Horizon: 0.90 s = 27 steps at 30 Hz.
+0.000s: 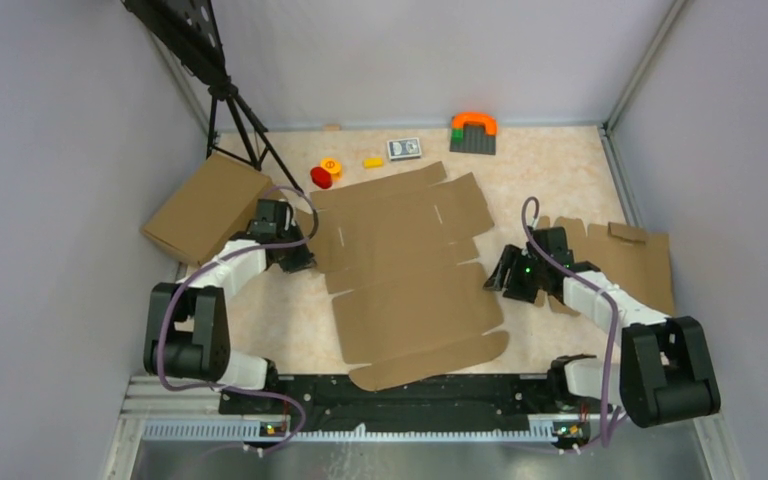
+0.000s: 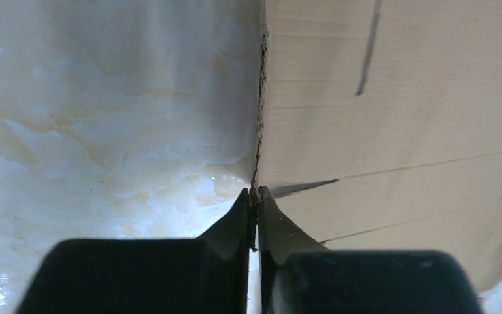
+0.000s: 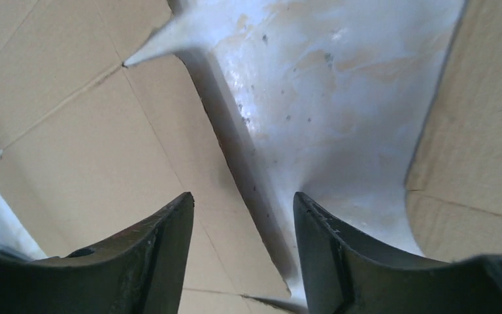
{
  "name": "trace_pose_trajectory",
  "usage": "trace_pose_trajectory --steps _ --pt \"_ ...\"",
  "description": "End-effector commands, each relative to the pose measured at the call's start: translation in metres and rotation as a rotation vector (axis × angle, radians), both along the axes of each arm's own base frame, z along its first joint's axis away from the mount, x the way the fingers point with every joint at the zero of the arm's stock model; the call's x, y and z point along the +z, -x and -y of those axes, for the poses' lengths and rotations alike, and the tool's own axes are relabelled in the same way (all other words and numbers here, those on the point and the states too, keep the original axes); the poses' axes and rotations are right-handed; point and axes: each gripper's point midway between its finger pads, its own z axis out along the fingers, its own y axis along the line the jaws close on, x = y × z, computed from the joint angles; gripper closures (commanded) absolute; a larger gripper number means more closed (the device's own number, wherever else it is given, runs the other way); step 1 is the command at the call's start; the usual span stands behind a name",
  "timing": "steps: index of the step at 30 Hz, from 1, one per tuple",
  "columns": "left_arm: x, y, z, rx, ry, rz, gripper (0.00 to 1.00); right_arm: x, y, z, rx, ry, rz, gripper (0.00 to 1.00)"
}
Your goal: Fold the paper box
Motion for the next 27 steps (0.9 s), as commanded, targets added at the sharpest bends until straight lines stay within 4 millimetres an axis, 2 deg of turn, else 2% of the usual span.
trace_pose_trajectory --steps 1,10,13,20,21,24,27 --pt "0.023 -0.013 0.004 -0.011 0.04 0.112 1.0 -0.001 0.015 -0.013 0.065 -0.058 -0.03 0.47" --pt "0.03 -0.026 -0.002 -0.026 -0.01 0.124 1.0 0.021 0.027 -0.034 0.127 -0.199 -0.011 0.8" --pt "0.032 -0.032 -0.001 -0.031 -0.016 0.128 1.0 0.023 0.03 -0.034 0.13 -0.198 -0.012 0.97" --pt "0.037 -0.048 0.008 -0.06 0.004 0.142 1.0 0.029 0.034 -0.031 0.122 -0.193 0.007 0.99" --pt "0.037 -0.051 0.011 -0.069 0.008 0.144 1.0 0.029 0.035 -0.032 0.126 -0.198 0.007 0.96" --pt "0.036 -0.059 0.018 -0.095 0.014 0.137 1.0 0.023 0.036 -0.033 0.133 -0.204 -0.009 0.77" --pt "0.035 -0.066 0.024 -0.122 0.027 0.139 1.0 0.02 0.037 -0.037 0.153 -0.221 -0.029 0.68"
